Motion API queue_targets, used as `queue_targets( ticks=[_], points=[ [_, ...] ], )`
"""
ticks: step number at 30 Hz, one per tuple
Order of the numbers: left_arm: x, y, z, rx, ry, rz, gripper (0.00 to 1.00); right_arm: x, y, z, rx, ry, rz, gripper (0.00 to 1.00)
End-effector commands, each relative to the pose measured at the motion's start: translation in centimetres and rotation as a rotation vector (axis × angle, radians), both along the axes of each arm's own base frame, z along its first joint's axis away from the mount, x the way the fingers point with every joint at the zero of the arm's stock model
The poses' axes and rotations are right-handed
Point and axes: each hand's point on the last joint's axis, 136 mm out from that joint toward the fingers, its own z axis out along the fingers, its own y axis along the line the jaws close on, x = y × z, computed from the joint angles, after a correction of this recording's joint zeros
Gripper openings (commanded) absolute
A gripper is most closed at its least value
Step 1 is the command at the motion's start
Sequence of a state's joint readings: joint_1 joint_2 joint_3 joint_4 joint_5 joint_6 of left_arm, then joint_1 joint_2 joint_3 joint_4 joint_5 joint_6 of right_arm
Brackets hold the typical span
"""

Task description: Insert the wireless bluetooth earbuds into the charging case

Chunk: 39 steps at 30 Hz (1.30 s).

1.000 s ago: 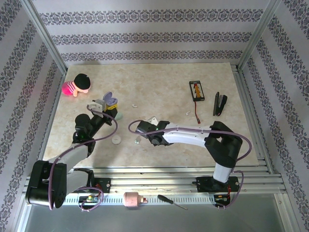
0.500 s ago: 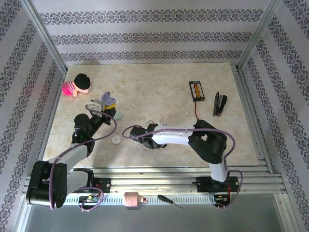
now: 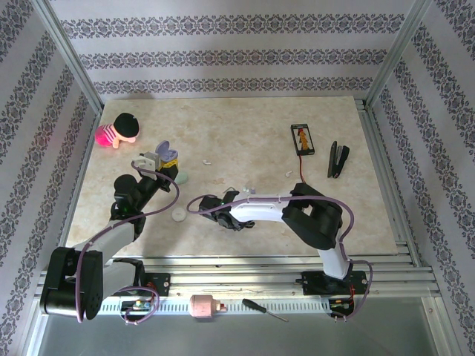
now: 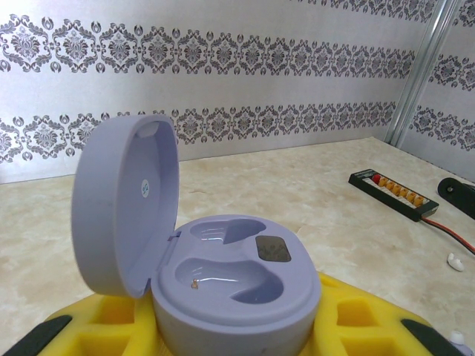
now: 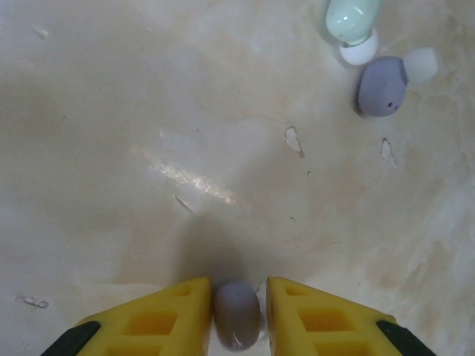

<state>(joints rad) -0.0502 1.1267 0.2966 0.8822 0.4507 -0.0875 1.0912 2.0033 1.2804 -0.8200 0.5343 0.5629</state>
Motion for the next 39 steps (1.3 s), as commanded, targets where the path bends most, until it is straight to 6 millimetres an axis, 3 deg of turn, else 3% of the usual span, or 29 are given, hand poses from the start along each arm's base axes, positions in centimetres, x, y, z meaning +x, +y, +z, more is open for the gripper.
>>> queue_targets(
  ticks=[1,11,16,22,31,39],
  points=[
    [0.0,0.4,0.3,-0.010,-0.014,0.007,0.27,-0.2,0.1,-0.2,-0.017,0.013,-0.003,0.26],
    [0.0,0.3,0.3,-0.012,-0.014,0.000,0.27,0.3,-0.6,0.3,-0.020,0.013,-0.009,0.22],
    [0.0,0.0,0.1,-0.006,-0.010,-0.017,0.27,0.5,-0.1,1.2,0.085,0.030,-0.029,0.21],
    [0.1,-1.2,-0.1,-0.014,0.010,-0.087,0.26,0.9,0.0,3.3,0.317,0.095,-0.112,0.19],
    [-0.7,-4.3,0.0,-0.002,0.004,-0.260,0.26,1.7,0.7,6.1,0.854,0.260,-0.300,0.19],
    [-2.0,-6.9,-0.5,0.051,0.000,-0.360,0.26,3.0,-1.3,7.1,1.086,0.319,-0.469,0.19]
  ],
)
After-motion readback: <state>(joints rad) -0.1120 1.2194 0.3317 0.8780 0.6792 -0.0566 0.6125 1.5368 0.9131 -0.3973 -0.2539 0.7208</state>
